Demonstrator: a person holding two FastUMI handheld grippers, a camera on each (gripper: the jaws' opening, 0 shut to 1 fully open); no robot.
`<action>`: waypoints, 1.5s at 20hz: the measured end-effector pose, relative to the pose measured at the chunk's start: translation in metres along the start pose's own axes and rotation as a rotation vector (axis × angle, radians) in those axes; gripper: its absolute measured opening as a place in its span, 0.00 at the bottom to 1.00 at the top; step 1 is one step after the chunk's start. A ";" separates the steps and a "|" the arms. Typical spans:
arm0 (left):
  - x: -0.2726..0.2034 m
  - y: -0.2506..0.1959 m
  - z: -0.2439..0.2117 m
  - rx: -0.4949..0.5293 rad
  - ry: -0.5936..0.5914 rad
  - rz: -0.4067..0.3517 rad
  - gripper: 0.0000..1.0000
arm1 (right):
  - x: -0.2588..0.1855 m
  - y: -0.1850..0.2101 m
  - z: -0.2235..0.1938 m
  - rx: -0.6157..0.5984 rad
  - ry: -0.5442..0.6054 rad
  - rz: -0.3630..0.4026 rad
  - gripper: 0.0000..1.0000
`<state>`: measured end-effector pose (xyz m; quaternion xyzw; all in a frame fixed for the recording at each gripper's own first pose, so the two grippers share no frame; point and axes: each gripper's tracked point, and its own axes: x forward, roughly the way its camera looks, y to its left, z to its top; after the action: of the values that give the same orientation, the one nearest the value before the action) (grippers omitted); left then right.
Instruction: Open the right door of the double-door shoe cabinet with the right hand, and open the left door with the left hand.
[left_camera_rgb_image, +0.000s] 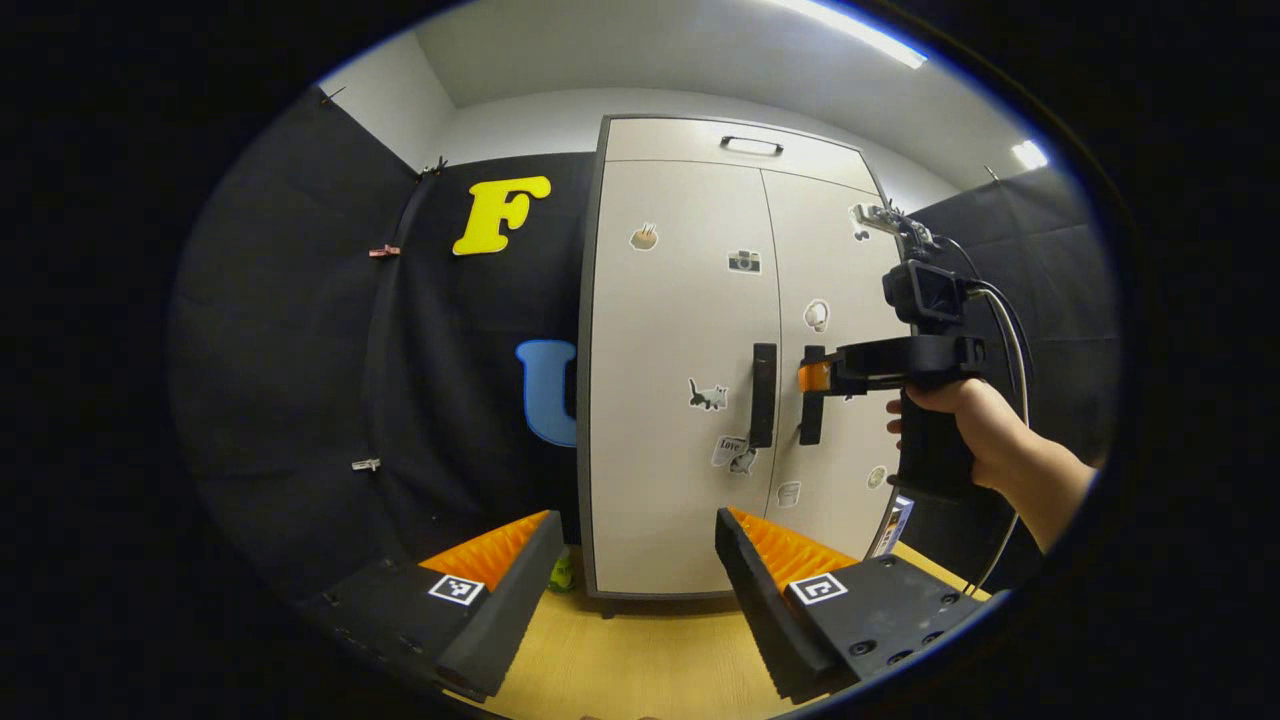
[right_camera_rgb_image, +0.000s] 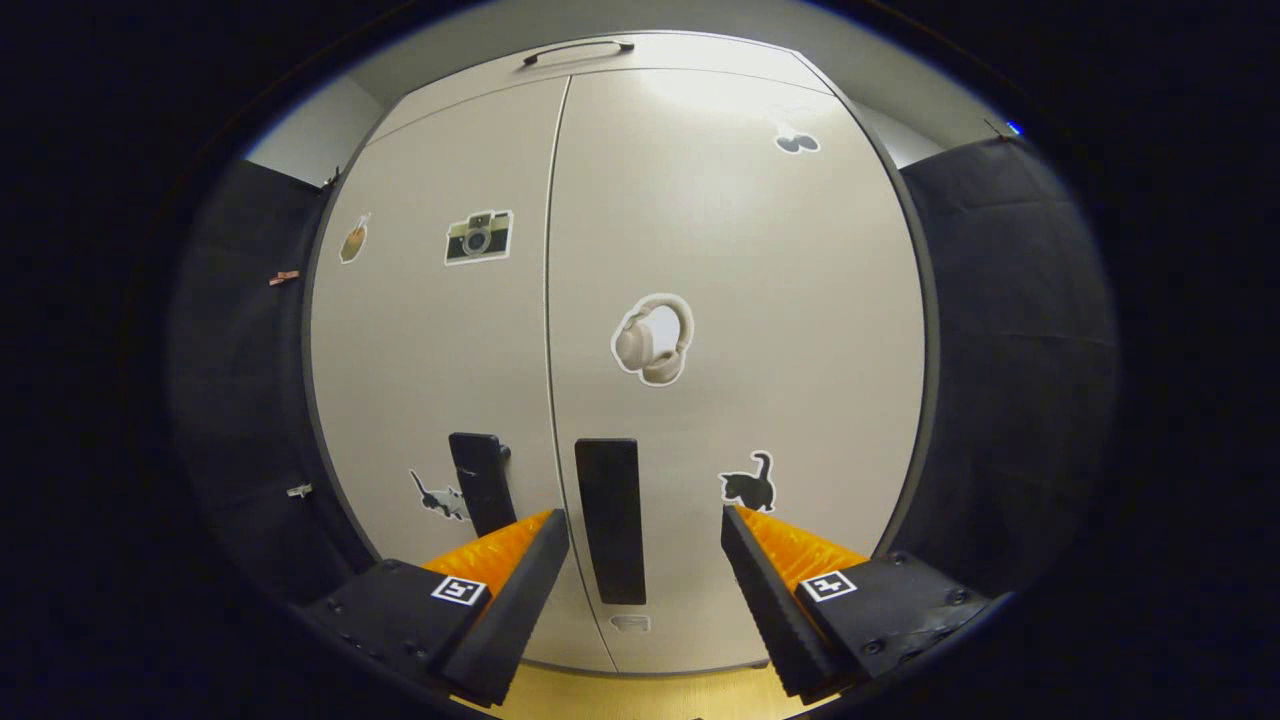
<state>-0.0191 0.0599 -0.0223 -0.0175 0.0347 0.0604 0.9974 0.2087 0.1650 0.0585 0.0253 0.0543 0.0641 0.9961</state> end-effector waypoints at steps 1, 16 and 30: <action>-0.001 0.004 -0.003 0.000 0.010 0.015 0.95 | 0.006 0.001 -0.003 0.007 0.013 -0.001 0.97; -0.006 0.029 -0.025 -0.067 0.041 0.050 0.95 | 0.028 0.015 -0.014 0.035 0.041 0.014 0.33; -0.044 0.017 -0.052 -0.048 0.101 -0.095 0.95 | -0.004 0.003 -0.010 0.039 -0.002 -0.005 0.22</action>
<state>-0.0680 0.0696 -0.0714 -0.0463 0.0826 0.0126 0.9954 0.2034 0.1681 0.0490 0.0445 0.0548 0.0603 0.9957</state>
